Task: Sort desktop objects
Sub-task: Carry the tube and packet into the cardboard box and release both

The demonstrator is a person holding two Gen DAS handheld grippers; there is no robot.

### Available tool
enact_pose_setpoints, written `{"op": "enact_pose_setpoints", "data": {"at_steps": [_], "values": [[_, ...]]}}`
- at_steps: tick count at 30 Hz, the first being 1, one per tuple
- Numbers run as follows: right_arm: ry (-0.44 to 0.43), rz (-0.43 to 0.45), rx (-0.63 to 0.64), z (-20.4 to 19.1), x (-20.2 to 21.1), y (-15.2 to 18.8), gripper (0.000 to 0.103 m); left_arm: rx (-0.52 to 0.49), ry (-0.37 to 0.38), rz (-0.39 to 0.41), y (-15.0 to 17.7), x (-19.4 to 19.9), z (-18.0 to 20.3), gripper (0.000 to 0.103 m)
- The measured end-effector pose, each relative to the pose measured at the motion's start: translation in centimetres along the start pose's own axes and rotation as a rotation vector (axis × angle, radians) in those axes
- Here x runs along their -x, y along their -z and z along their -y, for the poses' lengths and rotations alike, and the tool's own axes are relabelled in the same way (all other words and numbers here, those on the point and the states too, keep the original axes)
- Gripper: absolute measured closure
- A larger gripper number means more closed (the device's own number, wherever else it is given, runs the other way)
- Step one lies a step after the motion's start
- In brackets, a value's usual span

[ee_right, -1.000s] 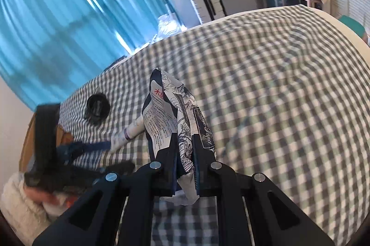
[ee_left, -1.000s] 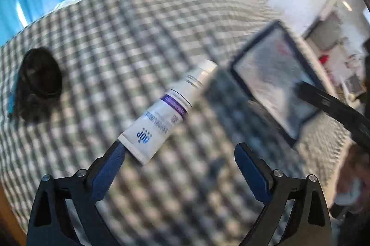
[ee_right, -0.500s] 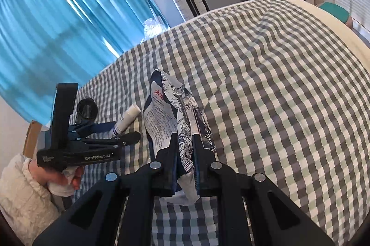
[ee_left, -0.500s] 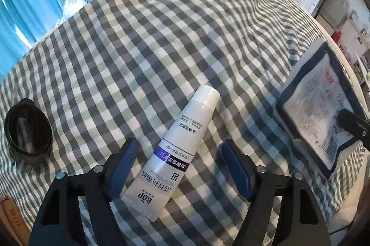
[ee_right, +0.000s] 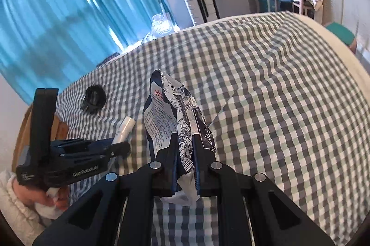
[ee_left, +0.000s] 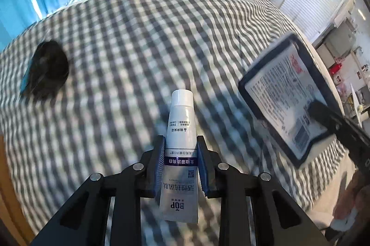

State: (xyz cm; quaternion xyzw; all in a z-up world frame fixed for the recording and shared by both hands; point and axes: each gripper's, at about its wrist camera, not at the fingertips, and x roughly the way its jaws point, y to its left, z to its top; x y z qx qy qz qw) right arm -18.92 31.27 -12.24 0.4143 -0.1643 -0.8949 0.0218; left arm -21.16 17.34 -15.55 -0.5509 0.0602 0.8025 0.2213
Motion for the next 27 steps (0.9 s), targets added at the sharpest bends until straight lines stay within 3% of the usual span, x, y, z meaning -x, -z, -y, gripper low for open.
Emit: {"op": "enact_pose_setpoints", "data": {"at_steps": [7,11,27], "values": [[-0.043,0.025,0.049,-3.3,3.1,0.4,0.092,0.078,-0.008,0.021,4.1,5.8,-4.0,0.077],[-0.057,0.049,0.083,-5.6,6.1,1.0,0.092,0.086,-0.028,0.044,5.3,9.2,-3.9,0.077],[-0.064,0.198,0.275,-16.1,17.6,3.2,0.092,0.135,-0.039,0.292,8.2,24.8,-3.7,0.076]]}}
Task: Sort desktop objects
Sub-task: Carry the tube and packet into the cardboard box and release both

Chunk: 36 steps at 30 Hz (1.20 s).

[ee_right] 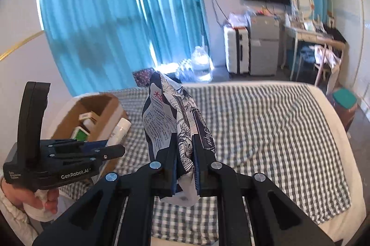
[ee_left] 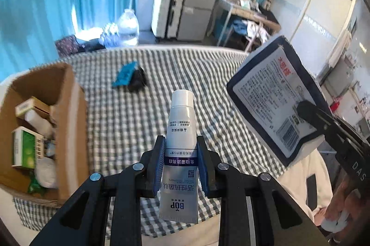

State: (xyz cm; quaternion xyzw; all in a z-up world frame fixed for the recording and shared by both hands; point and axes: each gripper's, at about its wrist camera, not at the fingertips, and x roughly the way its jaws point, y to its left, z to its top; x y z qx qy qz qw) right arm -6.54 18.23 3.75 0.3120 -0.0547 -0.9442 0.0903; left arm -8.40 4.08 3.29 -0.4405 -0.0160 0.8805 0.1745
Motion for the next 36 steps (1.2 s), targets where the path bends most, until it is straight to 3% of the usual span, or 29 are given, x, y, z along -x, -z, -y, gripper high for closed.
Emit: {"op": "enact_pose_setpoints", "data": {"at_steps": [9,17,23,29,36], "values": [[-0.087,0.029,0.087,-8.2,0.5,-1.7,0.092,0.039,-0.060,0.108,-0.9,6.7,-4.8,0.076],[-0.164,0.017,0.175,-15.4,-3.0,-2.7,0.092,0.105,-0.137,0.142,-0.6,9.8,-11.8,0.076],[-0.224,-0.047,0.211,-20.0,-8.2,-2.7,0.092,0.166,-0.208,0.098,0.0,8.6,-18.3,0.076],[-0.257,-0.122,0.223,-22.7,-14.0,-2.8,0.092,0.232,-0.231,0.034,0.7,5.4,-23.8,0.076],[-0.270,-0.174,0.211,-24.5,-19.3,-3.2,0.088,0.242,-0.240,-0.045,1.6,1.4,-26.6,0.075]]}}
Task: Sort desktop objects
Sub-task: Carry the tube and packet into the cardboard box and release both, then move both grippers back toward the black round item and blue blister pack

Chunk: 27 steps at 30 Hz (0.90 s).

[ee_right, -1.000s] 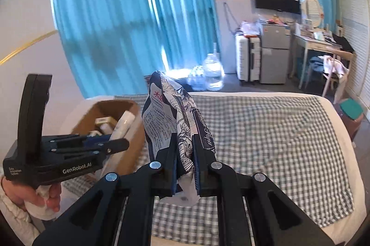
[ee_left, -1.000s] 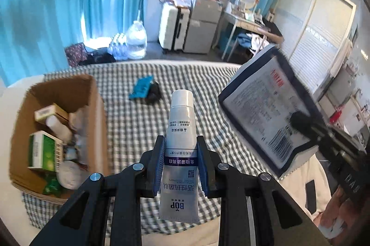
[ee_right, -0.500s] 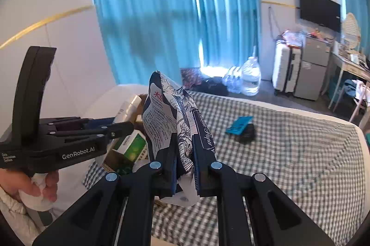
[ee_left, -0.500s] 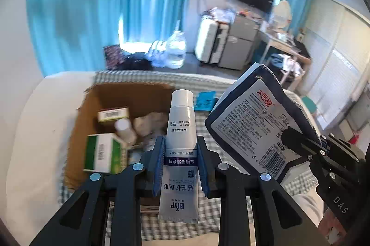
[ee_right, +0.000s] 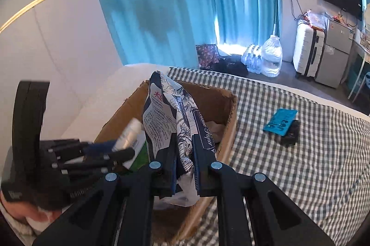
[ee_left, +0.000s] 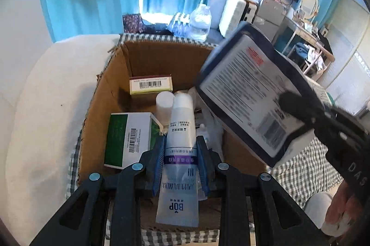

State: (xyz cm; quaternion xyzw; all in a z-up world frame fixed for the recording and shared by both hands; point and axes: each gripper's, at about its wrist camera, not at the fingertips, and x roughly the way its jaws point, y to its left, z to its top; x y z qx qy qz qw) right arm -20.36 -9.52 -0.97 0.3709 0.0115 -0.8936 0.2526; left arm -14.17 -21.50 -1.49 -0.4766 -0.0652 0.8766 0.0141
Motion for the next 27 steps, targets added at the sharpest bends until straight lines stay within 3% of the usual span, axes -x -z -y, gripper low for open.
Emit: {"op": "enact_pose_setpoints", "data": {"at_steps": [1,2,3,4,5,9,12,17,27], "values": [[-0.003,-0.002,0.010,-0.2,-0.3,-0.1,0.085,0.003,-0.010,-0.009,0.0,-0.2,0.0,0.073],[0.002,0.003,0.023,-0.4,-0.5,-0.5,0.075,0.009,-0.018,-0.023,0.1,-0.5,-0.1,0.068],[0.016,0.011,0.036,-0.8,-0.7,-0.6,0.065,0.021,-0.022,-0.038,0.2,-0.8,-0.4,0.051],[0.029,0.022,0.042,-0.9,-0.7,-0.7,0.043,0.030,-0.025,-0.039,0.2,-0.8,-0.5,0.033],[0.037,0.040,0.039,-0.9,-0.4,-0.7,0.035,0.043,-0.032,-0.032,0.3,-0.7,-0.6,0.028],[0.058,0.094,0.038,-0.9,1.7,-0.5,0.035,0.065,-0.073,-0.024,1.0,0.0,-0.7,0.012],[0.101,0.132,0.057,-0.9,4.0,-0.1,0.035,0.063,-0.117,-0.062,1.7,0.0,0.1,0.011],[0.152,0.183,0.060,-0.2,8.4,0.6,0.034,0.046,-0.157,-0.061,2.6,1.2,2.1,0.009],[0.239,0.298,0.019,2.5,17.3,2.4,0.024,-0.030,-0.144,0.044,3.3,6.7,9.1,0.003]]}}
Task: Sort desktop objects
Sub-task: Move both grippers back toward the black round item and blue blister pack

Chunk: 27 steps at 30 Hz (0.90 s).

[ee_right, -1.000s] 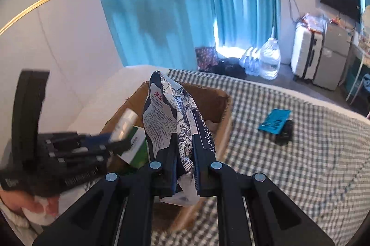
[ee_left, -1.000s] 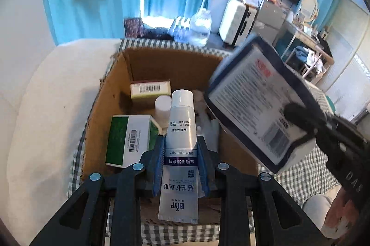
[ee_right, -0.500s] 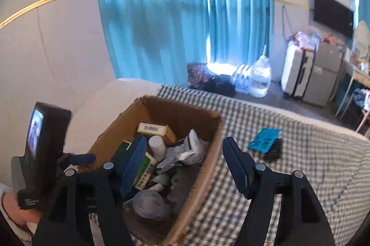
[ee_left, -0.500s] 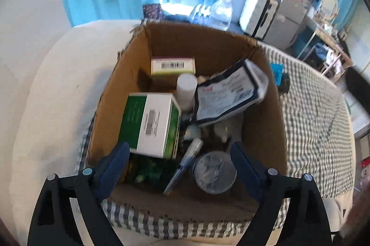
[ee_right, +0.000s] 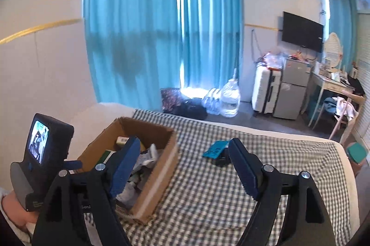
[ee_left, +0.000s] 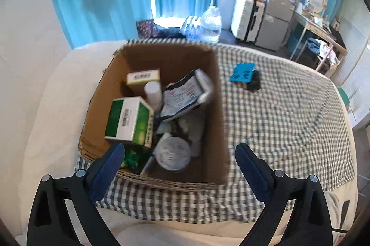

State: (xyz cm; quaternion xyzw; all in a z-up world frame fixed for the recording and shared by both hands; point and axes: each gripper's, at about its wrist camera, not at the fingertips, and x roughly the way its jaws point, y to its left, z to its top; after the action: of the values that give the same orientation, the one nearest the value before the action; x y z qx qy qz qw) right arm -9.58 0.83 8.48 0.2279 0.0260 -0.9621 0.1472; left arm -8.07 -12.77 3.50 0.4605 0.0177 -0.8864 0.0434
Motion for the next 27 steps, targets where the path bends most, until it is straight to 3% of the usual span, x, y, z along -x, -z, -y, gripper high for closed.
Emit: {"op": "enact_pose_setpoints", "data": {"at_steps": [5,10,19,27], "values": [[0.025,0.053,-0.065,3.4,3.4,-0.1,0.014,-0.034,-0.002,0.081,-0.7,3.1,3.3,0.000],[0.059,0.079,-0.102,6.5,5.4,0.4,0.013,-0.089,-0.041,0.151,-0.8,4.4,7.3,0.000],[0.121,0.056,-0.185,12.6,5.6,2.1,0.012,-0.157,-0.004,0.140,-0.8,2.0,13.4,0.000],[0.131,-0.016,-0.255,17.2,2.1,4.6,0.012,-0.199,-0.015,0.112,-1.5,-2.6,17.0,0.000]]}}
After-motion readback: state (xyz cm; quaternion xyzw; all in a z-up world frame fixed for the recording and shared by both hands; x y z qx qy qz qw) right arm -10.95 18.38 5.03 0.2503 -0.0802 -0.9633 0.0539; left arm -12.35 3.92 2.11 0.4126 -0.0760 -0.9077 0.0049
